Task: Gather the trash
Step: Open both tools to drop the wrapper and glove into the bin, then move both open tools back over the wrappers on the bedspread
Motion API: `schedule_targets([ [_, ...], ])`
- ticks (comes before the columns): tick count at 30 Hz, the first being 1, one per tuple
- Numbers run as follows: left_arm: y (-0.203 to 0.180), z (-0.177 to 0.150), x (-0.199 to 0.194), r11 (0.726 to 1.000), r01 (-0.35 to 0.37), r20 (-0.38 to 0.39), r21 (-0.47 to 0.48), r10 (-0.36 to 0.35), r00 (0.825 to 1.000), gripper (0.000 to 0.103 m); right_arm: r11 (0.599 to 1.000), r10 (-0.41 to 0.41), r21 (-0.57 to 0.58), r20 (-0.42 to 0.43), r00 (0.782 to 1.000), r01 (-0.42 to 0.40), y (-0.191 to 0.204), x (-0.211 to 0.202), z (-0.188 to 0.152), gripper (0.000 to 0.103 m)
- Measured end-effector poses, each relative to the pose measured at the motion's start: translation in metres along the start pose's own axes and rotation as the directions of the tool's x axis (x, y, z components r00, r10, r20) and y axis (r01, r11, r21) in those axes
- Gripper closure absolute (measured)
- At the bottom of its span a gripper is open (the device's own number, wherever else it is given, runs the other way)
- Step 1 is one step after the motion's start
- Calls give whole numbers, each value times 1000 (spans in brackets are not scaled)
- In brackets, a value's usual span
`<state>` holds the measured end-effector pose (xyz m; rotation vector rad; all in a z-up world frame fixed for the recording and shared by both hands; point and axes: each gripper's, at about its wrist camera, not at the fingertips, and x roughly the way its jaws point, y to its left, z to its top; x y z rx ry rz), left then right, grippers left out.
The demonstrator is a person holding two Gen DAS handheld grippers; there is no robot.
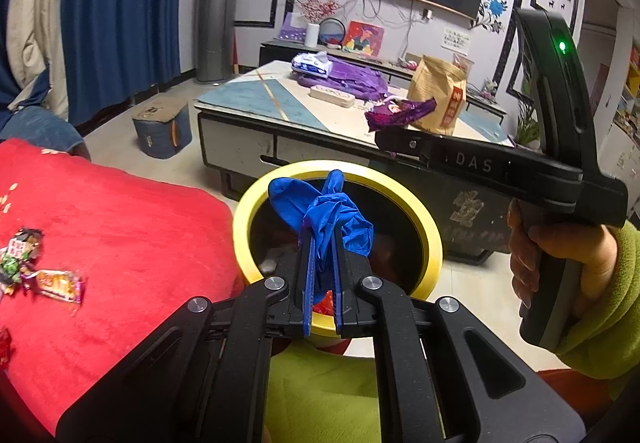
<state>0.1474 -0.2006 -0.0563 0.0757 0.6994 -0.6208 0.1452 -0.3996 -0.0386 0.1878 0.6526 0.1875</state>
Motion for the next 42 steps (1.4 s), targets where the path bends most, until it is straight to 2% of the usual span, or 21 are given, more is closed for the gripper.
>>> schedule_targets([
  [18, -8, -4, 41, 999, 36, -76, 17, -34, 997, 99, 996, -44, 81, -53, 998, 48, -25, 19, -7, 91],
  [24, -7, -7, 43, 999, 41, -79, 9, -41, 996, 99, 992, -54, 107, -57, 997, 60, -31, 21, -8, 81],
  [26, -6, -7, 44, 999, 43, -83, 2, -42, 996, 97, 992, -58, 110, -57, 997, 64, -32, 21, -8, 75],
  [27, -5, -8, 43, 999, 44, -85, -3, -44, 995, 95, 992, -60, 112, -56, 997, 66, -32, 21, -8, 73],
  [28, -5, -8, 43, 999, 42, -83, -4, -43, 996, 85, 991, -61, 112, -55, 997, 67, -32, 21, -8, 70],
  [29, -4, -9, 42, 999, 36, -78, -7, -36, 996, 68, 991, -62, 112, -55, 997, 68, -32, 21, -9, 66],
  [31, -1, -10, 39, 999, 33, -70, -26, -35, 997, 56, 991, -64, 114, -52, 997, 70, -31, 20, -9, 62],
  [33, 3, -9, 36, 999, 31, -64, -45, -34, 997, 52, 991, -64, 115, -48, 997, 69, -31, 19, -8, 60],
  [35, 4, -8, 33, 998, 22, -54, -54, -25, 998, 33, 990, -72, 117, -43, 997, 76, -30, 18, -8, 56],
  [40, 11, -5, 21, 996, 1, -25, -88, -3, 1000, 12, 989, -88, 120, -14, 996, 89, -29, 10, -5, 49],
  [42, 14, -4, 15, 995, -15, -10, -97, 14, 1000, 11, 990, -89, 114, -3, 996, 88, -26, 7, -4, 46],
])
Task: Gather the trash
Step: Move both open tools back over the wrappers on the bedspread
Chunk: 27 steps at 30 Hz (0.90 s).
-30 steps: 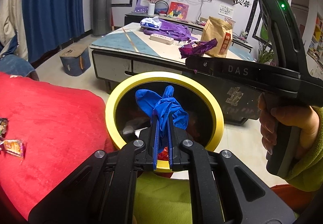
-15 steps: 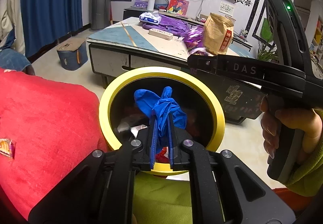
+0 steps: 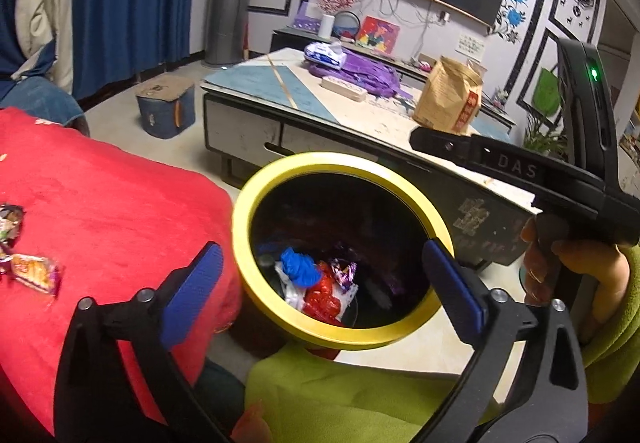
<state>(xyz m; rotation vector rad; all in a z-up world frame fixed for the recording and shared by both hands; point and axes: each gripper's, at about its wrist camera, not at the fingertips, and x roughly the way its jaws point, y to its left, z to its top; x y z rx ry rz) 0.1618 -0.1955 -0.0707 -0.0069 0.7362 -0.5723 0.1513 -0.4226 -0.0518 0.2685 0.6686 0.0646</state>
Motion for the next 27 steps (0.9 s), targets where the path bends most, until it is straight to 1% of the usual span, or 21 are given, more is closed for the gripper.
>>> schedule_targets([
  [2, 3, 1, -5, 1000, -15, 13, -9, 15, 1000, 11, 1000, 4, -9, 7, 1000, -4, 4, -3, 0, 40],
  [6, 10, 2, -17, 999, -47, 45, -23, 48, 998, 11, 999, 15, -35, 26, 1000, -14, 14, -9, 1, 37],
  [12, 22, 4, -36, 994, -90, 91, -60, 95, 991, 11, 997, 44, -67, 71, 996, -39, 31, -23, 1, 29],
  [14, 25, 6, -42, 992, -107, 106, -67, 114, 988, 11, 996, 54, -79, 85, 995, -47, 37, -27, 1, 25],
  [21, 35, 7, -63, 984, -159, 158, -80, 170, 973, 11, 990, 90, -114, 111, 990, -77, 56, -37, -1, 22],
  [27, 40, 7, -80, 975, -202, 197, -89, 216, 956, 11, 983, 124, -150, 112, 986, -107, 71, -42, -5, 22],
])
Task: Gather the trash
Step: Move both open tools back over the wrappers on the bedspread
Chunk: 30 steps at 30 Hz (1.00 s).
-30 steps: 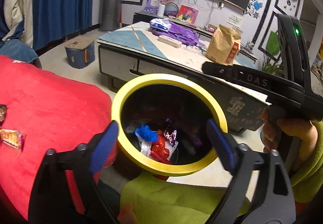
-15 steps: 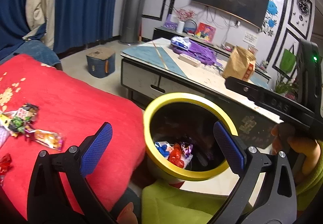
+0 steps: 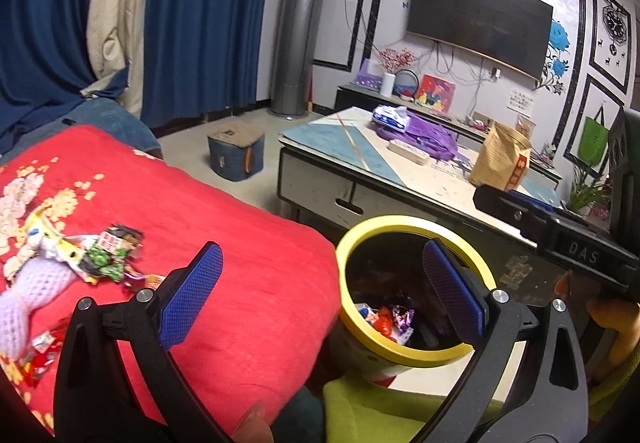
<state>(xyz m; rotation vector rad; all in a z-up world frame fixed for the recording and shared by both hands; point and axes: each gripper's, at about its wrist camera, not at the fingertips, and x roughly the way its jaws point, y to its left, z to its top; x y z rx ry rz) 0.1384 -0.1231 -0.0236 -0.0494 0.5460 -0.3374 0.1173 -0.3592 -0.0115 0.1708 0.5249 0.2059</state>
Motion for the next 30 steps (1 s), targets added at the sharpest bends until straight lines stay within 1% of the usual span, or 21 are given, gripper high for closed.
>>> schedule_targets([
  [8, 16, 3, -16, 999, -48, 45, -11, 49, 998, 11, 998, 39, -50, -6, 999, -39, 23, -2, -4, 21],
  [15, 31, 5, -28, 996, -81, 70, -35, 84, 994, 11, 993, 63, -95, -25, 998, -65, 42, -1, -7, 21],
  [30, 79, 9, -57, 978, -179, 115, -111, 191, 975, 11, 970, 138, -193, -53, 989, -146, 91, 1, -11, 21],
])
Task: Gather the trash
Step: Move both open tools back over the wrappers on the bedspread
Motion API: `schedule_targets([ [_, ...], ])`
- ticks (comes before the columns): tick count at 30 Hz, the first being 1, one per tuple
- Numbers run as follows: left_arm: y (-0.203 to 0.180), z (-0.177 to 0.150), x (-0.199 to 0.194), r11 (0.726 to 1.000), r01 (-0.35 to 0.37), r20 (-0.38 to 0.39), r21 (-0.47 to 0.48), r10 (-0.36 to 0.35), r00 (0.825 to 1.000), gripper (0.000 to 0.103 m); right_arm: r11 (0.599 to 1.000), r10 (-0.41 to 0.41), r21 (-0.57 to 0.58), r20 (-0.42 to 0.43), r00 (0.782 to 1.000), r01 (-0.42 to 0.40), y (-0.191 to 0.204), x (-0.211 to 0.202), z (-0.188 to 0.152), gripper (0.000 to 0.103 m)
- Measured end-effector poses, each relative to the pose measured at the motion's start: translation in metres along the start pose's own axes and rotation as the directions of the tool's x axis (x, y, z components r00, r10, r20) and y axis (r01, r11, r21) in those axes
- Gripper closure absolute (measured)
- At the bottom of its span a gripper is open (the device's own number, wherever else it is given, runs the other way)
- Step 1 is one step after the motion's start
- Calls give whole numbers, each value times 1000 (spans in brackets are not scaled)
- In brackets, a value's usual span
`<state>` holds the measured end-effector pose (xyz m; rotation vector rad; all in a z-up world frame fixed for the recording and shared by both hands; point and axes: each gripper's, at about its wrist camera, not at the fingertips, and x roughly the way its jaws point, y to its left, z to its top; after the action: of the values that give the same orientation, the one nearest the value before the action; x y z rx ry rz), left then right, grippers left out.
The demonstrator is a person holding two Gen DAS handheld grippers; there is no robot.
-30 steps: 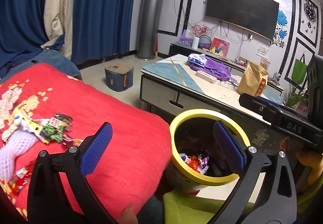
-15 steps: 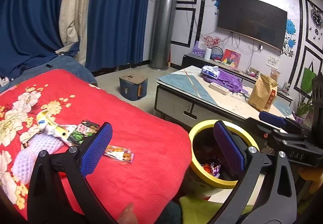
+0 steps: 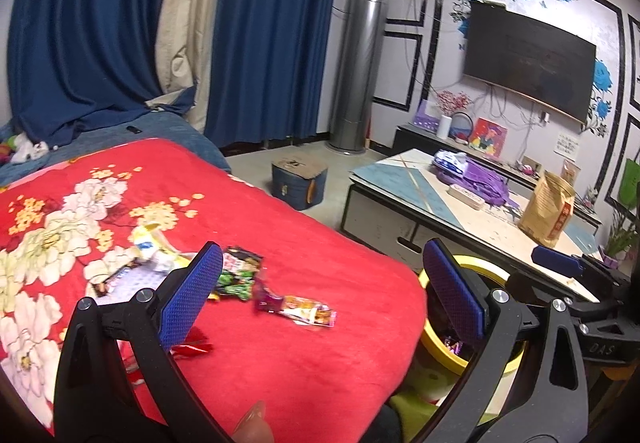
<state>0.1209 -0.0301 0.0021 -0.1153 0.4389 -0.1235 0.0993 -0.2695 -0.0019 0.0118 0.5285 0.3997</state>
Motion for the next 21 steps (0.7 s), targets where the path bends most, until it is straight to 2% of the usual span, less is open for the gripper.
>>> schedule_targets([
  [12, 43, 6, -15, 996, -74, 23, -47, 75, 997, 11, 996, 67, -58, -36, 997, -69, 39, 14, 1, 21],
  [21, 81, 4, -23, 985, -143, 8, -97, 145, 989, 11, 990, 103, -87, -59, 993, -108, 63, 32, 4, 21],
])
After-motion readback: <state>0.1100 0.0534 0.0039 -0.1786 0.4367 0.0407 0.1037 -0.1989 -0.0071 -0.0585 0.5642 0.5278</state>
